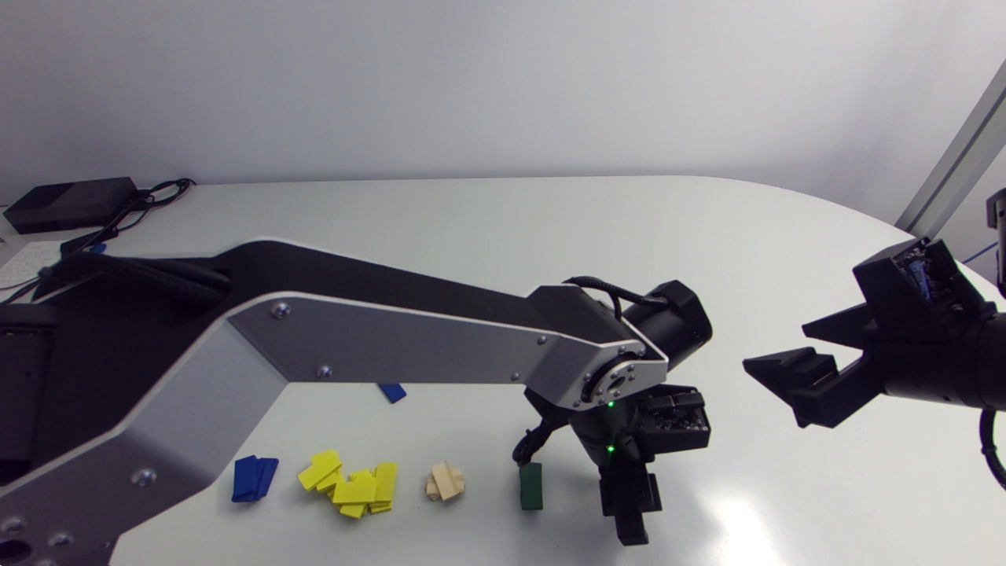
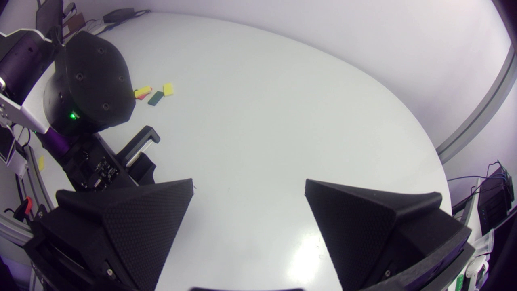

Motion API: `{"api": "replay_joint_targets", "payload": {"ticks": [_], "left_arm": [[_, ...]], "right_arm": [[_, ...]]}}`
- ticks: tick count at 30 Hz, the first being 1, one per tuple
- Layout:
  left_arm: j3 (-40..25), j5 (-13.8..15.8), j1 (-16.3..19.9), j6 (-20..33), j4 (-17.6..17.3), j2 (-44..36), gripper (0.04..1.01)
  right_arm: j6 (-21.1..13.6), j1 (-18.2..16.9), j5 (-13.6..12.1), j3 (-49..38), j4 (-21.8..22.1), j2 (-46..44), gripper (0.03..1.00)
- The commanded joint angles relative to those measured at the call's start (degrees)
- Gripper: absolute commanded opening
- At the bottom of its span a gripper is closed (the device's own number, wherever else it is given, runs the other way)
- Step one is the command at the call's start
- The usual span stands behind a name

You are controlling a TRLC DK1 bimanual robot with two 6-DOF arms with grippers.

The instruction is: Take domino bricks one by one from the mixed stack on the table and place each onto the existing stack of the same color.

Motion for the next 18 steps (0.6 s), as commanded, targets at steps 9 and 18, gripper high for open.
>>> {"api": "replay_joint_targets", "payload": {"ticks": [9, 18], "left_arm": [[1.0, -0.3, 0.5, -0.9, -0.8, 1.5, 0.503], [0.0, -0.2, 1.3, -0.4, -1.1, 0.7, 0.536]], "right_arm": [[-0.7, -0.1, -0.4, -1.1, 0.2, -0.4, 0.970], [-0.6, 0.2, -0.4, -1.3, 0.4, -0.3, 0.970]]}}
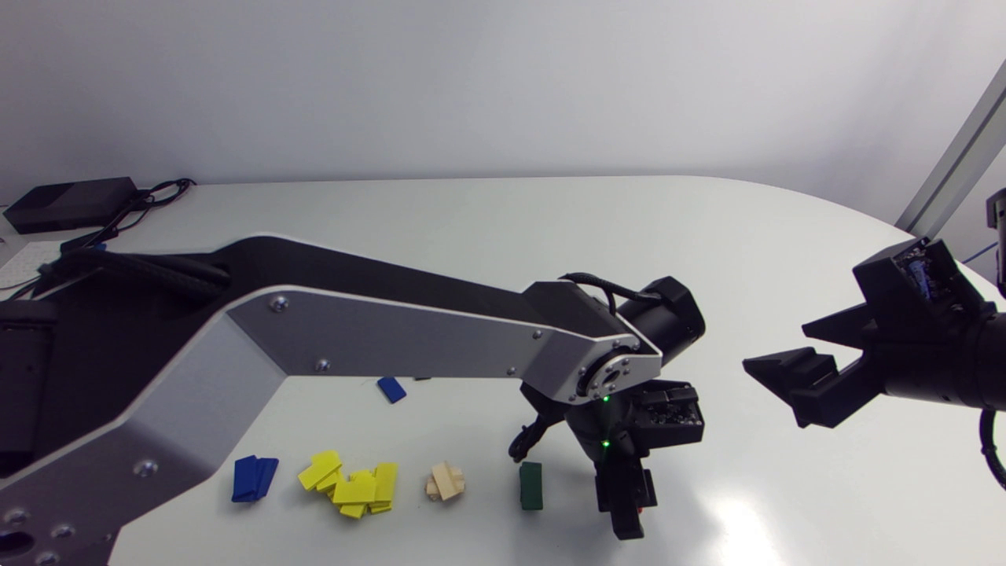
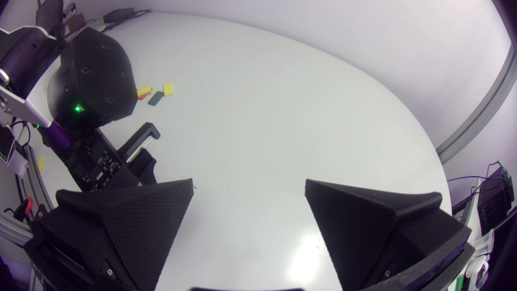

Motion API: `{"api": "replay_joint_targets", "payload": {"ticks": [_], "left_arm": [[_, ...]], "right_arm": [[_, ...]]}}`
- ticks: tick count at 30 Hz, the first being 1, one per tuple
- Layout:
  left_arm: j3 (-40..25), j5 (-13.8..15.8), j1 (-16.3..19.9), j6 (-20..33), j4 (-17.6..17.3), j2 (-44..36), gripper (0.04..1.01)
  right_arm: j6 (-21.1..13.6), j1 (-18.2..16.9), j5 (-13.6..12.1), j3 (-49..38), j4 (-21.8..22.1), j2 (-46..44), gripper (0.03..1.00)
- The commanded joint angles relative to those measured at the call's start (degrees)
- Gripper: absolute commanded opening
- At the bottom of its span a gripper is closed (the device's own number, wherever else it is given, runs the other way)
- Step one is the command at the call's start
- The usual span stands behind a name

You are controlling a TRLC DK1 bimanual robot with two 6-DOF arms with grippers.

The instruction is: Take domino bricks one by one from the mixed stack on the table and place each onto the existing stack of the same color.

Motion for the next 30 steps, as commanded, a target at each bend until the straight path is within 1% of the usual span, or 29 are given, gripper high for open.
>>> {"api": "replay_joint_targets", "payload": {"ticks": [1, 3, 4, 5, 24, 25, 28, 30], "left_arm": [[0.0, -0.2, 0.7, -0.4, -0.8, 0.7, 0.536], [-0.2, -0.2, 0.7, -0.2, -1.3, 0.6, 0.528], [-0.3, -0.2, 0.7, -0.2, -1.3, 0.6, 0.497], [-0.3, -0.1, 0.8, -0.2, -1.3, 0.6, 0.490], [-0.1, -0.1, -0.2, 1.4, -1.5, 0.5, 0.503], [-0.2, -0.1, -0.3, 1.6, -1.6, 0.5, 0.521], [-0.4, -0.1, -0.3, 1.9, -1.9, 0.0, 0.616], [-0.4, 0.0, -0.3, 1.9, -1.9, 0.0, 0.630]], "right_arm": [[-0.6, 0.1, -0.4, -1.2, 0.4, -0.3, 0.970], [-0.6, 0.2, -0.4, -1.2, 0.4, -0.3, 0.970], [-0.6, 0.2, -0.4, -1.2, 0.3, -0.3, 0.970], [-0.6, 0.2, -0.4, -1.2, 0.3, -0.4, 0.970], [-0.6, 0.1, -0.4, -1.2, -0.2, -1.1, 0.970], [-0.6, 0.1, -0.4, -1.2, -0.2, -1.1, 0.970], [-0.6, 0.2, -0.4, -1.1, -0.2, -1.1, 0.970], [-0.6, 0.2, -0.4, -1.0, -0.2, -1.0, 0.970]]}}
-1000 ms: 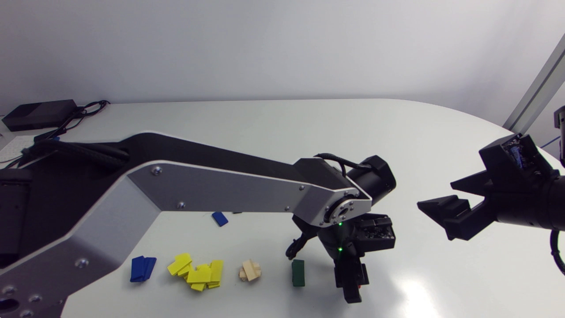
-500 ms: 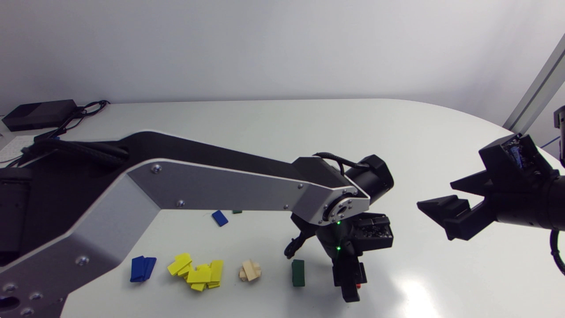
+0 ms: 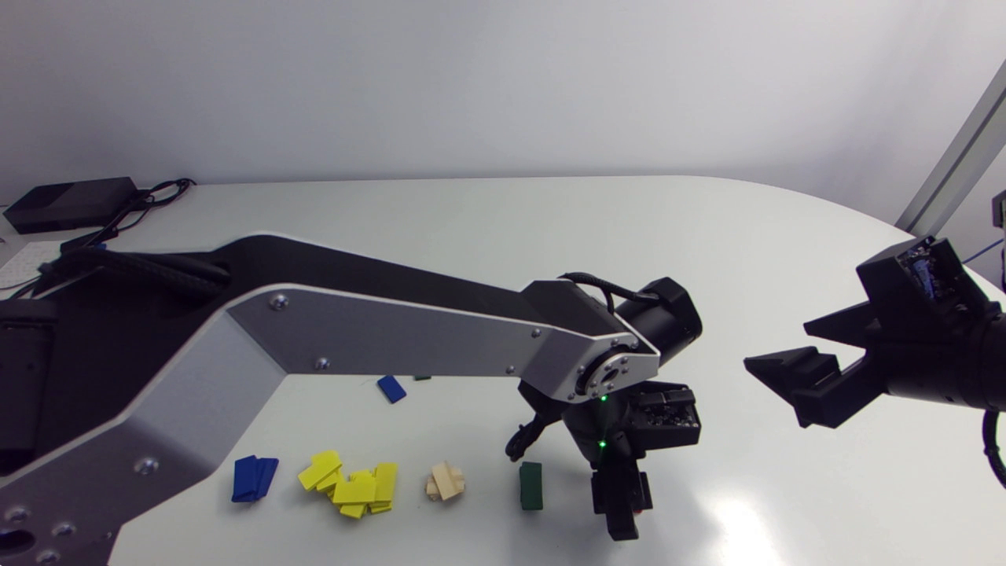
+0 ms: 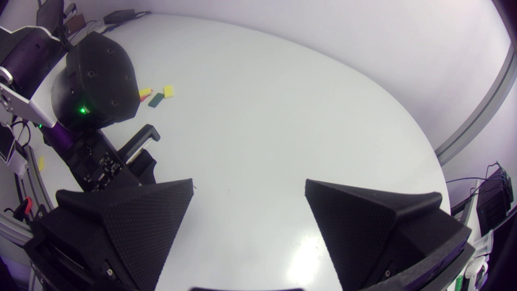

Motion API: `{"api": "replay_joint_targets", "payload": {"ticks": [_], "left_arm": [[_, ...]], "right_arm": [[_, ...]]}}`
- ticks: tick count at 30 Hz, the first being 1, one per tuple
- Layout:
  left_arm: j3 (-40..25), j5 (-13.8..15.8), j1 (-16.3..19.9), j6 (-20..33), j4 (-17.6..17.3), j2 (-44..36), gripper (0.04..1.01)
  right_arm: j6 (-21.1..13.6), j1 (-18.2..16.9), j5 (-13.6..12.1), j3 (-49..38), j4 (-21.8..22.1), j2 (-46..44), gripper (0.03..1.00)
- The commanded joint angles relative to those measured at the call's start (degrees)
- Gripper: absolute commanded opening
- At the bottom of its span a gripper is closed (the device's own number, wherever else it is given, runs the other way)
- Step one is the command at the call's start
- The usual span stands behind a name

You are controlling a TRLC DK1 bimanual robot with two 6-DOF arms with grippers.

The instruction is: Take domino bricks one by one from the mixed stack on the table and place each onto the existing stack of the same color.

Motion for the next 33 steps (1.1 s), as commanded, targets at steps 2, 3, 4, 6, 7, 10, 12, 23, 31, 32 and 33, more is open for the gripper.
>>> {"api": "replay_joint_targets", "payload": {"ticks": [2, 3, 4, 6, 7, 10, 12, 23, 31, 32, 33], "left_arm": [[-0.4, 0.0, -0.6, 0.8, -0.8, 0.0, 0.630], [-0.4, 0.0, -0.6, 0.8, -0.8, 0.0, 0.633], [-0.4, 0.0, -0.7, 0.8, -0.9, 0.0, 0.649], [-0.5, 0.0, -1.0, 1.1, -0.9, -0.2, 0.657], [-0.5, 0.0, -1.1, 1.1, -0.9, -0.1, 0.661], [-0.4, 0.0, -1.1, 1.1, -0.9, -0.1, 0.669], [-0.5, 0.0, -1.1, 1.1, -0.9, -0.2, 0.672], [-6.3, 0.0, 0.4, 5.3, 0.2, -5.8, 0.787], [-7.1, -0.1, 2.5, 11.5, -0.5, -5.4, 0.875], [-7.1, -0.1, 2.5, 11.8, -0.5, -5.1, 0.875], [-6.8, -0.1, 2.5, 12.4, -0.9, -4.6, 0.875]], "right_arm": [[-0.6, 0.2, -0.3, -1.0, -0.1, -0.3, 0.970], [-0.6, 0.2, -0.3, -0.9, -0.1, -0.3, 0.970], [-0.6, 0.2, -0.3, -0.9, -0.1, -0.3, 0.970], [-0.6, 0.2, -0.3, -0.9, -0.1, -0.3, 0.970], [-0.6, 0.2, -0.3, -1.0, -0.1, -0.3, 0.970], [-0.6, 0.2, -0.3, -1.1, -0.1, -0.3, 0.970], [-0.6, 0.2, -0.3, -1.1, -0.1, -0.4, 0.970], [-0.6, 0.9, -0.3, -1.1, -0.1, -0.3, 0.970], [-0.6, 1.0, -0.3, -1.1, -0.1, -0.3, 0.970], [-0.6, 1.0, -0.3, -1.3, -0.1, -0.3, 0.970], [-0.7, 1.0, -0.3, -1.4, -0.1, -0.3, 0.970]]}}
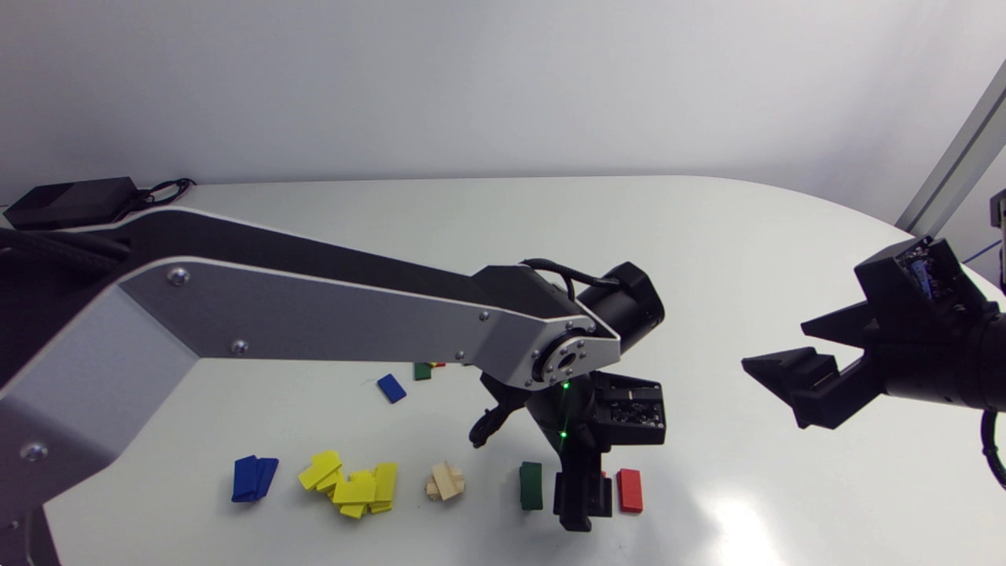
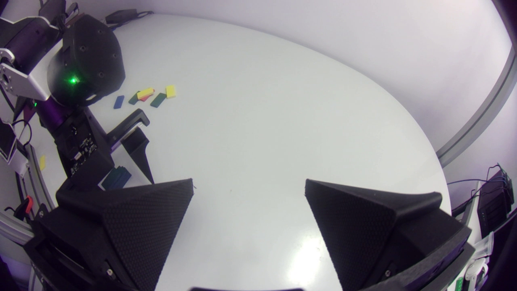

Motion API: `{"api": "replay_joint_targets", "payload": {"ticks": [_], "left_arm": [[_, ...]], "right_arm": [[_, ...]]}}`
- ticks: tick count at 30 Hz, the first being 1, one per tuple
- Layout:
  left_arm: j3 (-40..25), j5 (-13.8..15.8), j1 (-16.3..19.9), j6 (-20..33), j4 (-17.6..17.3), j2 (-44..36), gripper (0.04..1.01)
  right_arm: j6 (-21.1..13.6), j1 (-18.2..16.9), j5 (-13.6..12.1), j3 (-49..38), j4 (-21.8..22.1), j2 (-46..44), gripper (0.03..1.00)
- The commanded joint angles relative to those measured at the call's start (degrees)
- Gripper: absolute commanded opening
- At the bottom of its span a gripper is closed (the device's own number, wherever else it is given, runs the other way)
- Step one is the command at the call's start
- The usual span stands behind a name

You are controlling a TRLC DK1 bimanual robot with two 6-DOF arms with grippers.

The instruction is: Take domino bricks one by one from the mixed stack on the table and place each onto the existing stack of the same color.

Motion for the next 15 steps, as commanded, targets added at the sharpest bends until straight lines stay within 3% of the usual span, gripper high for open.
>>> {"api": "replay_joint_targets", "payload": {"ticks": [1, 8, 15], "left_arm": [[-0.3, -0.1, 0.1, 3.2, -1.5, 1.6, 0.875], [3.5, -0.6, -0.2, 4.5, -6.6, 4.5, 0.875], [5.1, -1.9, -0.2, 5.1, -8.0, 5.4, 0.875]], "right_arm": [[-0.7, 0.5, -0.1, -1.5, -0.1, -0.3, 0.970], [-1.0, 0.2, -0.1, -1.8, 0.2, -0.4, 0.970], [-1.1, 0.3, -0.1, -1.6, 0.6, 0.3, 0.970]]}}
